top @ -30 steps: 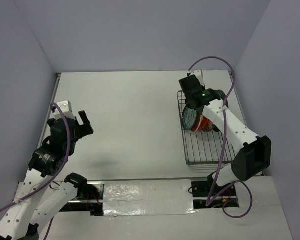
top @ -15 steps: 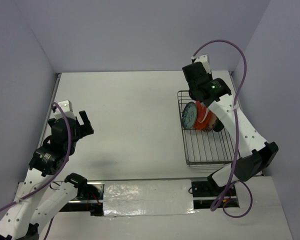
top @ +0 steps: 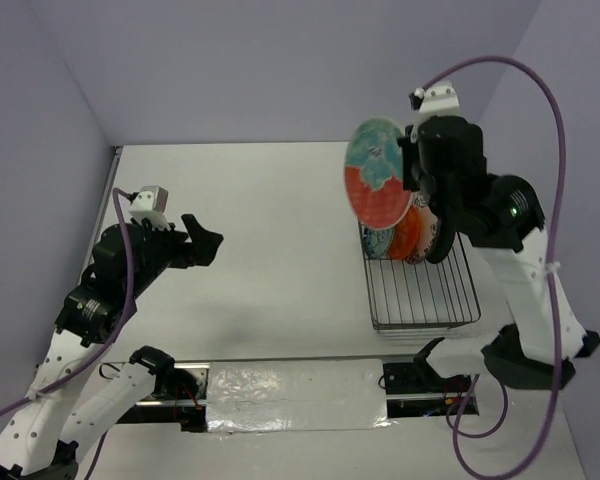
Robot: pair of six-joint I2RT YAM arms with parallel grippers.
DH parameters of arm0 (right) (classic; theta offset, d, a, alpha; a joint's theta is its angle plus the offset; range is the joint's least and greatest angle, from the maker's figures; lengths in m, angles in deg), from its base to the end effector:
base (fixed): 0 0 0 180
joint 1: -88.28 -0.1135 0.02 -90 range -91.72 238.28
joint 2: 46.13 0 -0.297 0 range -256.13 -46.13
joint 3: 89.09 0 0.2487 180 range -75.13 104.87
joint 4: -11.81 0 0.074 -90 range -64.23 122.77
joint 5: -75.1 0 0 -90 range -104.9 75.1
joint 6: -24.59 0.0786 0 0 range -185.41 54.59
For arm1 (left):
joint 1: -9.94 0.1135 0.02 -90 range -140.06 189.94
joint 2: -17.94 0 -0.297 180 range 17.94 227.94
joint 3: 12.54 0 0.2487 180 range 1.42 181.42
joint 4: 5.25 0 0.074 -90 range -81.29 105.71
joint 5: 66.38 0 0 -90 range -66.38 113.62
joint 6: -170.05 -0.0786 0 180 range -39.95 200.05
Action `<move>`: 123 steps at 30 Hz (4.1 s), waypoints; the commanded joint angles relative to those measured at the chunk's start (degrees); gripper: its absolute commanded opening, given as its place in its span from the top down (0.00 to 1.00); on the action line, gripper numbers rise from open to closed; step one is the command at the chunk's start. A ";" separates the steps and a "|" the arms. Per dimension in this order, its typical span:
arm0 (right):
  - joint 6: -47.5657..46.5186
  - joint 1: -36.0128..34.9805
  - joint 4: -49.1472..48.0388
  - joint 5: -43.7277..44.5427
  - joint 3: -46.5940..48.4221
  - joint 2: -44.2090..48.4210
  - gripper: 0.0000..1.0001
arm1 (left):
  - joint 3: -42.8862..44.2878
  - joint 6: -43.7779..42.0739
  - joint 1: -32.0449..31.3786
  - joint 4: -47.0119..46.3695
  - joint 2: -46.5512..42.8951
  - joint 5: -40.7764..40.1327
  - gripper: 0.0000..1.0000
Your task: Unload the plates from the dish rack
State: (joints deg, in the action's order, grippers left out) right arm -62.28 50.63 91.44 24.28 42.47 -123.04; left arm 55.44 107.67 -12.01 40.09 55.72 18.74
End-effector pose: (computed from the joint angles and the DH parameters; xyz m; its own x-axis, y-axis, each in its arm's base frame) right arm 0.2037 0.0944 0.5487 -0.3350 -0.2050 -0.9197 -0.0018 0.9762 -0.2169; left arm 0.1391 -0.0488 0.3808 -0.3520 -0.3562 -0.8656 0.1502 0.8913 -0.4278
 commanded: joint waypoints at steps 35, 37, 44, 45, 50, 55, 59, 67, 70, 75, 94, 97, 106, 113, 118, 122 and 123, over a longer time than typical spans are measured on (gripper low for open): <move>19.54 2.75 -37.50 -29.10 -41.66 21.44 0.08 | 6.88 13.68 1.03 -7.40 12.31 5.16 1.00; 19.28 4.50 -34.31 -22.32 -41.66 22.40 0.08 | 9.34 14.30 2.61 -7.12 16.86 2.45 1.00; 16.12 5.83 -29.82 -23.18 -44.04 27.68 0.08 | 14.35 15.01 15.78 -16.78 35.76 13.31 1.00; 15.85 6.01 -29.55 -23.44 -44.30 28.12 0.08 | 16.36 14.92 16.85 -18.26 40.66 14.63 1.00; 14.36 6.18 -26.92 -26.52 -43.51 29.88 0.08 | 23.48 14.14 20.55 -23.29 54.05 20.79 1.00; 13.56 6.36 -26.56 -28.19 -43.68 31.29 0.07 | 26.66 15.71 21.78 -27.05 63.46 23.86 0.97; 13.21 6.36 -27.17 -29.42 -45.87 31.99 0.07 | 25.71 17.82 23.97 -29.09 67.94 27.29 0.85; 12.51 6.45 -25.51 -30.12 -46.59 26.38 0.06 | 26.75 18.71 25.91 -21.90 74.36 23.70 0.35; 11.81 6.27 -22.88 -30.13 -44.49 21.37 0.00 | 27.36 18.17 26.61 -18.55 77.35 22.82 0.28; 10.49 6.45 -16.82 -18.81 -41.15 14.16 0.00 | 28.50 17.39 27.67 -10.23 76.83 18.26 0.00; -0.85 19.89 -18.91 4.33 -39.29 0.44 0.18 | 9.10 -0.54 26.97 5.62 24.29 4.35 0.00; -0.15 21.03 -21.01 6.61 -41.57 1.93 0.27 | 3.39 -2.13 25.21 6.51 17.26 7.60 0.00; -0.76 22.62 -26.20 1.07 -47.20 1.67 0.40 | -4.01 -2.22 22.39 3.26 8.36 7.44 0.01; -1.03 22.97 -26.74 6.00 -49.40 -1.05 0.63 | -4.36 -2.74 22.39 2.99 9.33 9.10 0.00; 0.72 22.71 -26.56 5.99 -49.57 0.17 0.84 | -4.71 -2.66 22.39 2.55 8.89 9.11 0.01; 0.91 22.79 -27.00 7.75 -49.49 1.32 0.90 | -4.71 -2.65 20.81 2.55 9.24 9.37 0.01; 0.82 22.62 -27.08 7.93 -49.40 1.67 0.91 | -4.71 -2.66 20.81 2.55 9.15 9.37 0.00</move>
State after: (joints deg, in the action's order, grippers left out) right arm -62.49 73.29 66.81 30.22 -6.90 -123.19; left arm 50.65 106.53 9.34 44.61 65.36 27.08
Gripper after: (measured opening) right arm 0.137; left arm 0.994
